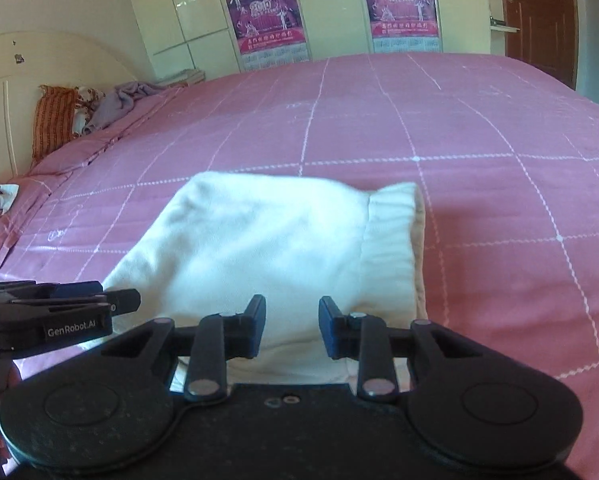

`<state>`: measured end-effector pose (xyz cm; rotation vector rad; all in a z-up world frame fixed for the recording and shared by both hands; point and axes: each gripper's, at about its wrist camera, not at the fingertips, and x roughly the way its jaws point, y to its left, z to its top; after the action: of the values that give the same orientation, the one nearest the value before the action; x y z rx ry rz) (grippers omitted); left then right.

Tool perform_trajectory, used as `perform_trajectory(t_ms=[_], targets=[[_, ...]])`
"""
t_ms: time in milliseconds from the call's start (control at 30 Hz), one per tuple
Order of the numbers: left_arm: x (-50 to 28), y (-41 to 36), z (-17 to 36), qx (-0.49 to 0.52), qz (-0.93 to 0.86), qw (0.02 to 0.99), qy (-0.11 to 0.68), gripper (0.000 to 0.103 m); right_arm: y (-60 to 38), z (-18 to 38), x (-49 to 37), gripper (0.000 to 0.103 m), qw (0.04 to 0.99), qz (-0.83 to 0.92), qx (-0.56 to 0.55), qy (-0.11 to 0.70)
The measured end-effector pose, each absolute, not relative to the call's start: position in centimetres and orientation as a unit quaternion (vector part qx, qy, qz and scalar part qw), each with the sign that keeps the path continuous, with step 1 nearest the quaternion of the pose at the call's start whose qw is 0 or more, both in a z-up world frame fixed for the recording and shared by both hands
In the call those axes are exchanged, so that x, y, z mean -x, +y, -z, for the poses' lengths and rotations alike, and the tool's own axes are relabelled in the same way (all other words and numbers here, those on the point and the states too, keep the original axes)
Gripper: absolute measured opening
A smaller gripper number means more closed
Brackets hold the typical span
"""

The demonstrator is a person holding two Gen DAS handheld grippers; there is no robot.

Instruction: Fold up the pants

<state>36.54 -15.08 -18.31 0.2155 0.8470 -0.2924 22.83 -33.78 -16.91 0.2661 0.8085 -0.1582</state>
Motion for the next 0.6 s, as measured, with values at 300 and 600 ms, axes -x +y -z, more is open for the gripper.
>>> perform_trajectory(t_ms=[300,600], targets=[[-35.8,-16.1,18.6,-0.127,0.134,0.897,0.403,0.045,-36.5,19.7,-22.4,0.0,0.884,0.099,-0.17,0.425],[-36.1,-15.5,17.6,-0.106,0.102,0.893,0.425,0.089,-33.4,16.7,-21.5,0.02,0.906,0.096,-0.128,0.392]])
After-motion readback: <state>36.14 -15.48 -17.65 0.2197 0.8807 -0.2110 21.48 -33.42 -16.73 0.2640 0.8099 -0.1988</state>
